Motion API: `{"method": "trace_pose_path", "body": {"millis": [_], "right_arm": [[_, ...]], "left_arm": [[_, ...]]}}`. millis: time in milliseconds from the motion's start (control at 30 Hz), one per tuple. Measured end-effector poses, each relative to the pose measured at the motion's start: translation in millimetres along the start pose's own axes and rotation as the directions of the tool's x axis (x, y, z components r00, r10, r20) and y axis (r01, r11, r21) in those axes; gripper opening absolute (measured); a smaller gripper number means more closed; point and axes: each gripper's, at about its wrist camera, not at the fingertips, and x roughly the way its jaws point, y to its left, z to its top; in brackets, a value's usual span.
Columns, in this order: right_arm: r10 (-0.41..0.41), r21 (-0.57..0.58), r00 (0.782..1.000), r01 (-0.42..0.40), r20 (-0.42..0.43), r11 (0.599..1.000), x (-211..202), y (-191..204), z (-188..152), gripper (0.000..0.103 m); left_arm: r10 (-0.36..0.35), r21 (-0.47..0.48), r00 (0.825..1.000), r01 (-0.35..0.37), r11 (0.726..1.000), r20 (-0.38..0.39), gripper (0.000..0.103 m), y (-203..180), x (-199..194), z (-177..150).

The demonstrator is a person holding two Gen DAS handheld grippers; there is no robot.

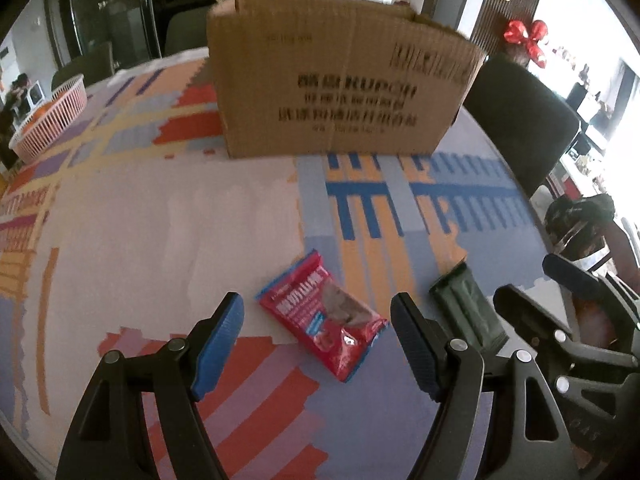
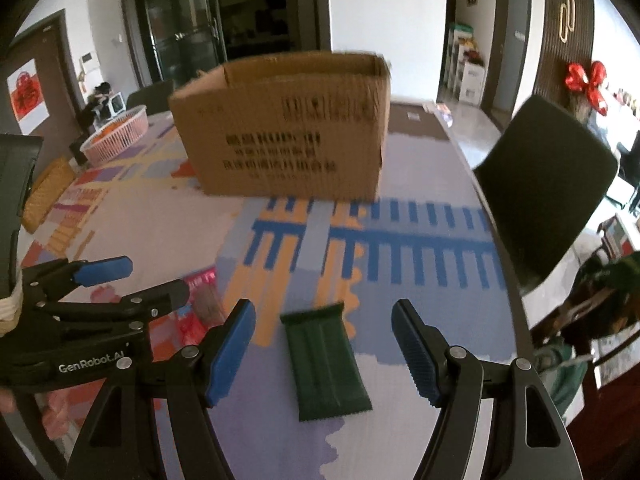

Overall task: Organize snacks
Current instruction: 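Grasp the red yogurt hawthorn bag with the left gripper while the right grasps the dark green packet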

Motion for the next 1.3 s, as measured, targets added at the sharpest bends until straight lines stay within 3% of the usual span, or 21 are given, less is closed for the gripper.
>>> {"method": "trace_pose_path", "body": {"millis": [333, 600, 767, 867, 933, 1033, 1233, 1267, 1300], "right_arm": [[-0.005, 0.023, 0.995, 0.008, -0.096, 1.0, 27.7, -6.7, -18.5, 0.071], [-0.029, 0.011, 0.992, 0.031, -0.125, 0.999, 42.1, -6.3, -23.5, 0.071], [-0.051, 0.003, 0.989, 0.052, -0.14, 0.999, 49.4, -7.7, -25.4, 0.071], [-0.051, 0.005, 0.988, 0.052, -0.146, 0.999, 51.9, -7.4, -26.9, 0.071], [-0.046, 0.006, 0.988, 0.047, -0.145, 0.999, 52.7, -6.3, -27.3, 0.071], [-0.039, -0.007, 0.988, 0.038, -0.149, 0.999, 53.8, -2.4, -27.5, 0.071], [-0.045, -0.039, 0.988, 0.039, -0.147, 0.998, 60.7, 4.3, -31.0, 0.07], [-0.042, -0.038, 0.989, 0.037, -0.144, 0.999, 60.6, 4.5, -30.9, 0.067], [-0.034, -0.032, 0.989, 0.03, -0.142, 0.999, 60.3, 4.2, -30.7, 0.058]], "left_arm": [[0.043, -0.028, 0.998, -0.044, 0.999, -0.037, 0.075, -5.0, 30.8, 0.2], [0.109, -0.024, 0.993, -0.11, 0.994, -0.054, 0.075, -6.7, 48.9, 3.0], [0.107, -0.025, 0.992, -0.109, 0.994, -0.063, 0.074, -1.8, 51.6, -2.2], [0.104, -0.03, 0.993, -0.106, 0.994, -0.055, 0.064, 1.6, 49.1, -4.1], [0.104, -0.031, 0.994, -0.105, 0.994, -0.045, 0.05, 3.8, 47.0, -4.0], [0.098, -0.027, 0.995, -0.099, 0.995, -0.035, 0.043, 8.1, 45.1, -6.7], [0.087, -0.006, 0.996, -0.087, 0.996, -0.027, 0.041, 9.3, 40.3, -11.4], [0.081, -0.005, 0.996, -0.081, 0.997, -0.026, 0.041, 9.5, 39.3, -12.1], [0.075, -0.005, 0.997, -0.075, 0.997, -0.026, 0.041, 10.0, 38.2, -12.9]]}}
